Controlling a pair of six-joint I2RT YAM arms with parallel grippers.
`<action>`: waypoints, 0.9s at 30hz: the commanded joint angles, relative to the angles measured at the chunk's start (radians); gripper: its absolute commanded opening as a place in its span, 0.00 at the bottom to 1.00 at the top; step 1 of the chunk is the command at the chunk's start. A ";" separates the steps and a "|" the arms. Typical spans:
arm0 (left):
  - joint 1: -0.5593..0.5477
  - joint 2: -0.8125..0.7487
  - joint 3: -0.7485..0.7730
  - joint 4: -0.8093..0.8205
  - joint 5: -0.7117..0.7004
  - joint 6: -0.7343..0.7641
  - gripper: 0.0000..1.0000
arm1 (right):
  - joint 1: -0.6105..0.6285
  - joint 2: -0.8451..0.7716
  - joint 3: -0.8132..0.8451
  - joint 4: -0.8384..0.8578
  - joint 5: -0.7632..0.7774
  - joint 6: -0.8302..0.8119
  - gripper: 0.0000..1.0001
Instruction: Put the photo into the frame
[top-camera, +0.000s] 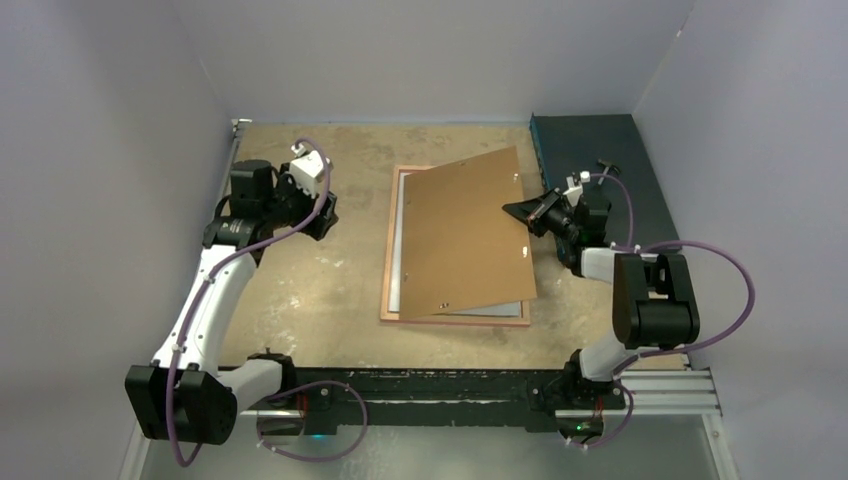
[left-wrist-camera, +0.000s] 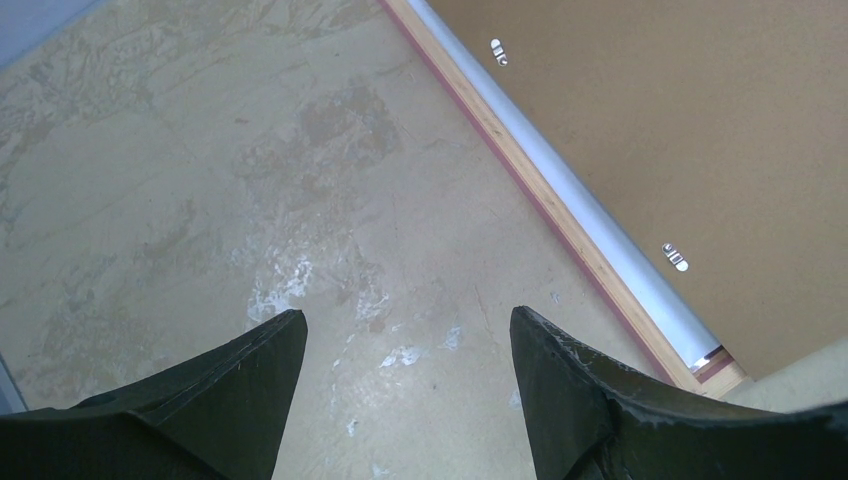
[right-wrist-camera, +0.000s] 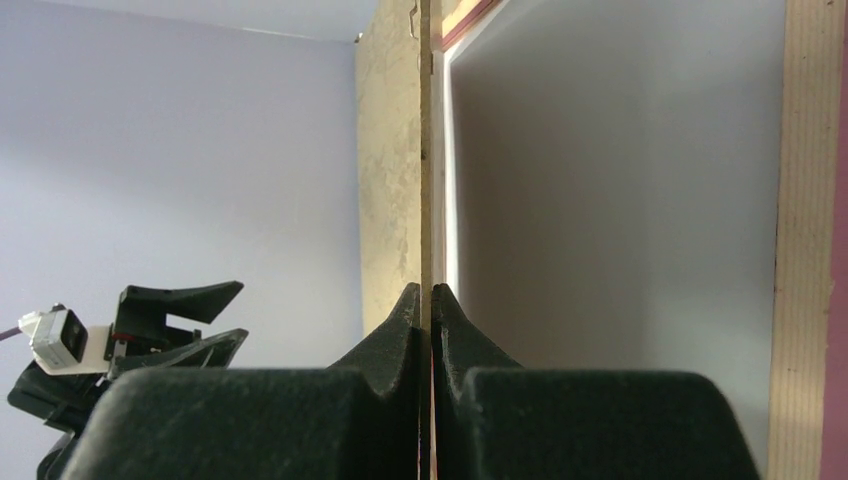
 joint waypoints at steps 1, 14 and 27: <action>0.002 -0.010 -0.015 0.020 0.017 0.016 0.73 | 0.005 -0.004 -0.013 0.152 0.006 0.078 0.00; 0.002 -0.008 -0.026 0.015 0.016 0.023 0.73 | 0.020 0.058 -0.004 0.177 0.005 0.078 0.00; 0.003 0.012 -0.087 0.048 0.023 0.040 0.73 | 0.079 0.097 -0.007 0.205 0.026 0.079 0.00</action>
